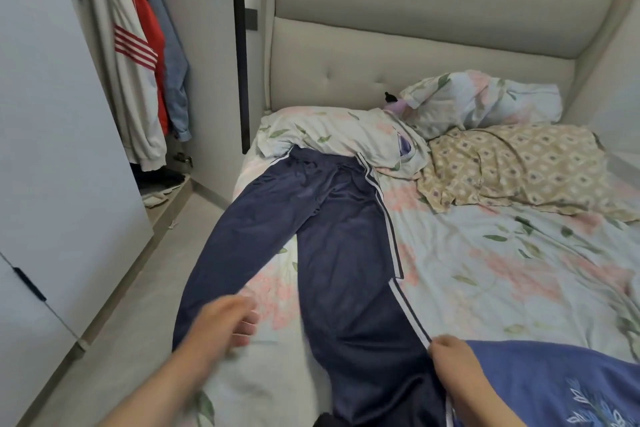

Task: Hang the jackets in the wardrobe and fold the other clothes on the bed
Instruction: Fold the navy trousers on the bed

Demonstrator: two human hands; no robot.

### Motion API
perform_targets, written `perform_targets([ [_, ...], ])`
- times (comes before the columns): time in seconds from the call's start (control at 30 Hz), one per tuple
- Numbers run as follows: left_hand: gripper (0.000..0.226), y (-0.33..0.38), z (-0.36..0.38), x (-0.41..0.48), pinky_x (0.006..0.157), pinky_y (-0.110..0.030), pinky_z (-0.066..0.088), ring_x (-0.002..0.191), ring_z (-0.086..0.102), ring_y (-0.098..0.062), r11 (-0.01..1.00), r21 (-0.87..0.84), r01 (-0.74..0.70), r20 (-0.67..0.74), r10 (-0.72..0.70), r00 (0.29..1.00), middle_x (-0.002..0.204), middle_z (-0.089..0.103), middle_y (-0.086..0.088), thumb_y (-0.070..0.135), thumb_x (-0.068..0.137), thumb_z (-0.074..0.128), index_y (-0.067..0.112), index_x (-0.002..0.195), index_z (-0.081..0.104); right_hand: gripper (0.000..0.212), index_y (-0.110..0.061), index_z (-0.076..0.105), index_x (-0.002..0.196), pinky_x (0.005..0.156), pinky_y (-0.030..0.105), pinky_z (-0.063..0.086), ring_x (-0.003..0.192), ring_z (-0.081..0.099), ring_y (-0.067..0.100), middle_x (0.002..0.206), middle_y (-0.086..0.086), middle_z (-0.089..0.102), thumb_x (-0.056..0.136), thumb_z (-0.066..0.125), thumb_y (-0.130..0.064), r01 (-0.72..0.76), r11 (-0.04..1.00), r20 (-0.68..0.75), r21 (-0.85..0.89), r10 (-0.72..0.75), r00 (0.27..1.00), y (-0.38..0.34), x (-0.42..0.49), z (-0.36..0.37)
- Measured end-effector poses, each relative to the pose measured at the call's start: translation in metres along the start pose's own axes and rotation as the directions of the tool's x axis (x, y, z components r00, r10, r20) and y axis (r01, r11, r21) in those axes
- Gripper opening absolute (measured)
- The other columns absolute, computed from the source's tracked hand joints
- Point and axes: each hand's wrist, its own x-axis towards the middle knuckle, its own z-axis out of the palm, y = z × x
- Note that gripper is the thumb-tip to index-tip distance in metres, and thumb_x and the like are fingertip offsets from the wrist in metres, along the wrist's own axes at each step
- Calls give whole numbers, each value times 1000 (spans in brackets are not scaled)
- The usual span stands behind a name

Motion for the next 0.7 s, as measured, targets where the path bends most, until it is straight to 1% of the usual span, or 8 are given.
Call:
perform_targets([
  [0.13,12,-27,-64,50,70,-41,51,70,59,-24,993,114,4,-244,24,969,83,65,-19,13,91,64,6,81,67,23,-4,70,89,76,25,46,109,63,25,100,18,71,92,47,-4,6,918,177,-397,69,982,11,11,0],
  [0.2,11,-39,-83,73,82,-48,54,85,62,-31,988,154,28,-273,15,962,95,64,-19,16,93,62,6,93,65,13,-14,60,88,78,28,47,96,60,25,96,8,64,89,47,-19,56,850,25,-524,-50,998,-2,14,12],
  [0.27,29,-48,-95,97,94,-51,51,106,59,-33,969,241,53,-252,10,968,115,61,-13,21,94,62,6,119,59,13,-16,51,94,79,35,41,95,53,29,102,6,53,87,48,-27,135,794,-77,-593,-222,972,-33,14,36],
  [0.33,52,-50,-102,120,105,-50,44,126,50,-28,960,274,52,-216,8,976,140,50,-9,23,95,61,9,142,44,28,-17,55,115,85,35,41,106,53,28,115,6,55,90,50,-30,276,781,-46,-561,-362,931,-71,18,70],
  [0.43,62,-45,-101,154,111,-44,38,137,41,-25,974,223,35,-129,-6,992,154,37,-7,23,96,60,12,151,33,38,-18,53,128,92,34,43,113,51,25,126,3,54,92,49,-30,420,695,13,-584,-509,860,-126,30,114],
  [0.53,71,-39,-94,181,96,-28,43,130,48,-19,991,123,54,-7,-54,999,152,40,-1,27,93,66,16,152,29,30,-19,56,121,92,31,44,111,52,21,121,-2,55,93,49,-28,565,637,89,-525,-619,780,-164,50,150],
  [0.63,75,-36,-92,201,80,-26,52,109,67,-17,989,-21,145,197,-138,971,131,64,2,48,73,78,21,137,51,45,-22,45,142,109,29,36,137,39,15,146,-7,43,98,48,-31,687,631,221,-360,-658,720,-181,73,185],
  [0.7,61,-40,-91,212,84,-32,52,107,69,-20,971,-68,228,316,-196,928,121,70,0,58,75,71,23,125,66,55,-24,32,152,118,28,24,148,22,12,159,-8,28,100,45,-38,734,577,285,-358,-681,674,-180,89,206],
])
